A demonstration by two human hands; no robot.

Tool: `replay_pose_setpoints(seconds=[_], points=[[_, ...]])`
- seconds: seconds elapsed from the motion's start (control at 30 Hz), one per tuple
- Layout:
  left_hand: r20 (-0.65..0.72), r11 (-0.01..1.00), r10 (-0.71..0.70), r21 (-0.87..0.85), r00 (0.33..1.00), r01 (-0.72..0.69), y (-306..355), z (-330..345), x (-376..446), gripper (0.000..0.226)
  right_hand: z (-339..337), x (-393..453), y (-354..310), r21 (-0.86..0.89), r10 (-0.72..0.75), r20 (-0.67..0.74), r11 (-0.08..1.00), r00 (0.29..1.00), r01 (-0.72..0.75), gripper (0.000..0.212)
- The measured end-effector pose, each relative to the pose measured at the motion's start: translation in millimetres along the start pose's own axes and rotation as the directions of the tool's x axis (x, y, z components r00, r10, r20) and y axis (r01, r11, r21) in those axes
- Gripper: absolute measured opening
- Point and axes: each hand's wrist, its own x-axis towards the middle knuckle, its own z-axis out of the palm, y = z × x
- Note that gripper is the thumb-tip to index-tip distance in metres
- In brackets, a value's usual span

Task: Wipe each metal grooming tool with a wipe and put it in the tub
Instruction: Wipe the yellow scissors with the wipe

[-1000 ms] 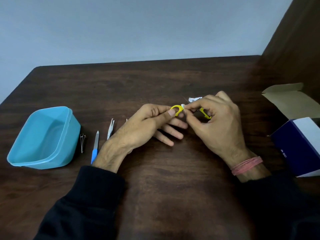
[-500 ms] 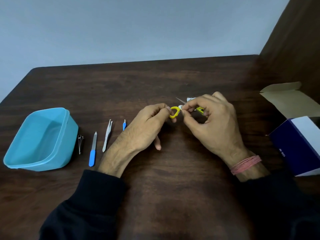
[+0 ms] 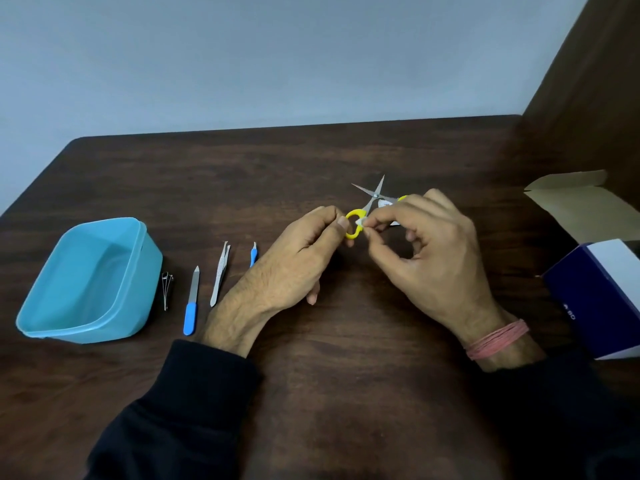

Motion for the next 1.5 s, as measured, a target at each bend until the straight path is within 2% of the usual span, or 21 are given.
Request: replay_pose_setpoints(seconds=[0.2,0.4,0.53,0.63,0.77,0.9,1.03,1.13,1.5], points=[[-0.079,0.995,0.048,0.094,0.996,-0.04,3.6,4.6,-1.3,0.034,3.8,-3.2,-1.6,0.036,0.007,-0.044,0.999,0.999,-0.005,0.011],[-0.144,0.992,0.077,0.111,0.987,-0.061,0.7,8.1,-1.9,0.036,3.6,-4.0,-6.8,0.017,-0.061,0.001,0.998,0.998,0.061,0.014],[-0.136,0.985,0.092,0.157,0.986,-0.071,0.0,7.3,-1.3,0.035,4.4,-3.8,-8.0,0.029,-0.051,-0.017,0.998,0.999,0.052,0.01],[-0.138,0.989,0.071,0.137,0.988,-0.052,-1.8,7.1,0.1,0.035,7.1,-5.2,-8.1,0.024,-0.061,0.018,0.998,0.998,0.06,0.011],[-0.142,0.986,0.102,0.147,0.985,-0.081,-4.4,5.5,3.1,0.037,4.9,-2.0,-4.3,0.009,-0.037,-0.004,0.999,0.999,0.037,0.013],[-0.15,0.989,0.097,0.122,0.984,-0.079,-3.9,7.4,5.7,0.035,5.1,-4.7,-7.3,0.039,-0.103,0.033,0.994,0.994,0.102,0.008],[-0.142,0.993,0.086,0.087,0.986,-0.074,-4.1,2.3,4.7,0.035,6.2,-1.0,-5.4,0.028,-0.059,-0.005,0.998,0.998,0.059,0.011],[-0.122,0.992,0.096,0.096,0.988,-0.085,-2.0,2.7,2.8,0.034,6.0,-3.1,-5.9,0.012,-0.09,-0.007,0.996,0.996,0.09,0.009],[-0.07,0.98,0.12,0.17,0.99,-0.106,-4.1,5.0,4.4,0.036,3.4,-3.3,-1.5,-0.021,0.021,-0.063,1.0,0.998,-0.022,0.011]])
